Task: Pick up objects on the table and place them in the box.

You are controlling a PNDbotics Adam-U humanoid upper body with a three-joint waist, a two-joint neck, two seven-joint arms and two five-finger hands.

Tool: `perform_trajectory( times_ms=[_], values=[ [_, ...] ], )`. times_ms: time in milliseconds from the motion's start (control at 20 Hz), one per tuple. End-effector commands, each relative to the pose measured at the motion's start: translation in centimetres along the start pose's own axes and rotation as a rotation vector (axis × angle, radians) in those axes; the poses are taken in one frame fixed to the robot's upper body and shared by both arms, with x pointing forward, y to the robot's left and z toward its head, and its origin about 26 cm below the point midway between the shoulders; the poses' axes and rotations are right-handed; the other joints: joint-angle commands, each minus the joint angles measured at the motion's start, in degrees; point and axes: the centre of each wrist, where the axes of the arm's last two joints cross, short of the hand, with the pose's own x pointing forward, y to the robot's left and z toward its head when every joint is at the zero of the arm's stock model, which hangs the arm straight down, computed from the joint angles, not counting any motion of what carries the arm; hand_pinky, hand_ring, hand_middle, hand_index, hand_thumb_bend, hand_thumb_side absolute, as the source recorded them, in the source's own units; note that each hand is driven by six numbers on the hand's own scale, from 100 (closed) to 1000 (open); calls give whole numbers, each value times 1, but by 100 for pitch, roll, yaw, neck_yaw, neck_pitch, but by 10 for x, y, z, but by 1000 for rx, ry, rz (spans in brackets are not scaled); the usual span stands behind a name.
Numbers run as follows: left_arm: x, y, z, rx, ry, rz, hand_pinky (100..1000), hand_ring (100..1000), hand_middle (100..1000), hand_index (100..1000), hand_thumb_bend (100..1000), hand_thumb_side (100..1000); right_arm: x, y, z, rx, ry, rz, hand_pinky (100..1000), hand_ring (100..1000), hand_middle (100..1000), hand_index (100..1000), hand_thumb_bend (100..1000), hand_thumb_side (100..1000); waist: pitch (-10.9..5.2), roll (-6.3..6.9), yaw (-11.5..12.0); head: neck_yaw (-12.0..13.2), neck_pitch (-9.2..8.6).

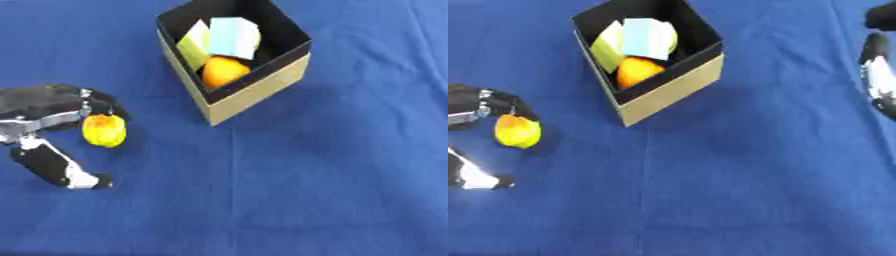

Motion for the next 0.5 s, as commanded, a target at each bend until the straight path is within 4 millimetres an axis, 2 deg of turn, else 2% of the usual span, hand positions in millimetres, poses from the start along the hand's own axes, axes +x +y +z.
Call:
perform_trajectory(
  times_ms=[50,500],
  values=[
    [-3,9,4,36,47,-17,845,804,776,893,518,346,4,-6,-3,-14,-19,24,770,717,673,738,100,410,-88,-16,1,-12,-91],
    [-8,17,3,121,96,-30,849,809,787,887,516,307,3,-4,-2,-26,-10,17,767,714,669,735,100,411,-56,-16,9,-37,-134]
  ],
)
